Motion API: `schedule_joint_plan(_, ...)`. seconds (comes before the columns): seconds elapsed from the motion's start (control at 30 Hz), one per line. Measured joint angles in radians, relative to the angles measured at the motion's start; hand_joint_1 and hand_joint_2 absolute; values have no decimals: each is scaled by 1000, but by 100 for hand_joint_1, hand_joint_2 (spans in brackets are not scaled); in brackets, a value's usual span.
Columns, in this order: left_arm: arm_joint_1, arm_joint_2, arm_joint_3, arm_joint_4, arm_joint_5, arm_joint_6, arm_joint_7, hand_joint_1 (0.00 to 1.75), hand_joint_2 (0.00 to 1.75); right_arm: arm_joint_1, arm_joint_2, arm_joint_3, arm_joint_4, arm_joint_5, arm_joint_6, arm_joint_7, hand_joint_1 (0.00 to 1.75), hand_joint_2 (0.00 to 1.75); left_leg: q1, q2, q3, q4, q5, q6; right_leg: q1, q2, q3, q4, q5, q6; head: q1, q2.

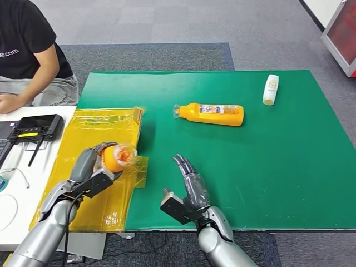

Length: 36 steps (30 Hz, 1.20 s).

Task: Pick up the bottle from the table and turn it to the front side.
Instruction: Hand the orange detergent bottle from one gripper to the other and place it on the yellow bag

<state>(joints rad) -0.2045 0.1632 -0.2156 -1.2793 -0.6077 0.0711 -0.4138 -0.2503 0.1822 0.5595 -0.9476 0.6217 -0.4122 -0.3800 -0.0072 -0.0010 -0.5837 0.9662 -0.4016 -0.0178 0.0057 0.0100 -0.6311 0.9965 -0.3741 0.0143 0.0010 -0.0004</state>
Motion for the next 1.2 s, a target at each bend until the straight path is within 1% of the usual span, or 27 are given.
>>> schedule_joint_plan(0.17, -38, -19, -40, 75, -1, -15, 0, 175, 175, -9, 9, 3, 13, -3, 11, 7, 0, 0, 0, 0, 1, 0, 0, -1, 0, 0, 1, 0, 0, 0, 0, 0)
schedule_joint_plan(0.33, -62, -35, -54, 118, 7, -14, -2, 175, 175, -12, 14, 7, 24, -7, 14, 9, 0, 0, 0, 0, 2, 0, -1, -1, 0, 0, 1, 0, 0, -1, 0, 0)
schedule_joint_plan(0.47, -80, -55, -57, 154, 24, 1, -3, 175, 175, -15, 18, 12, 33, -14, 14, 9, 0, 175, 0, 0, 3, 0, -1, -1, 0, 0, 3, 0, -1, 0, 0, 0)
schedule_joint_plan(0.7, -93, -87, -57, 192, 35, 47, -3, 175, 175, -17, 20, 19, 38, -20, 10, 10, 0, 175, 0, 0, 3, 0, -1, 0, 0, 0, 3, 0, -1, 0, 0, 0)
schedule_joint_plan(1.03, -123, -117, -57, 250, 58, 48, 1, 175, 175, -37, 20, 12, 39, -61, -21, 24, 0, 175, 0, 0, 5, 0, -1, 0, 0, 0, 5, 0, -1, 0, 0, 0)
schedule_joint_plan(1.1, -131, -123, -57, 267, 63, 49, 1, 175, 175, -43, 20, 4, 36, -64, -51, 20, 0, 175, 0, 0, 6, 0, -1, 0, -1, -1, 7, 0, -1, 1, 0, 0)
schedule_joint_plan(1.2, -145, -133, -58, 292, 69, 50, 0, 175, 175, -48, 20, -14, 24, -57, -138, 2, 0, 175, -1, -1, 7, 0, -1, 1, -1, -1, 8, 0, -2, 2, 0, 0)
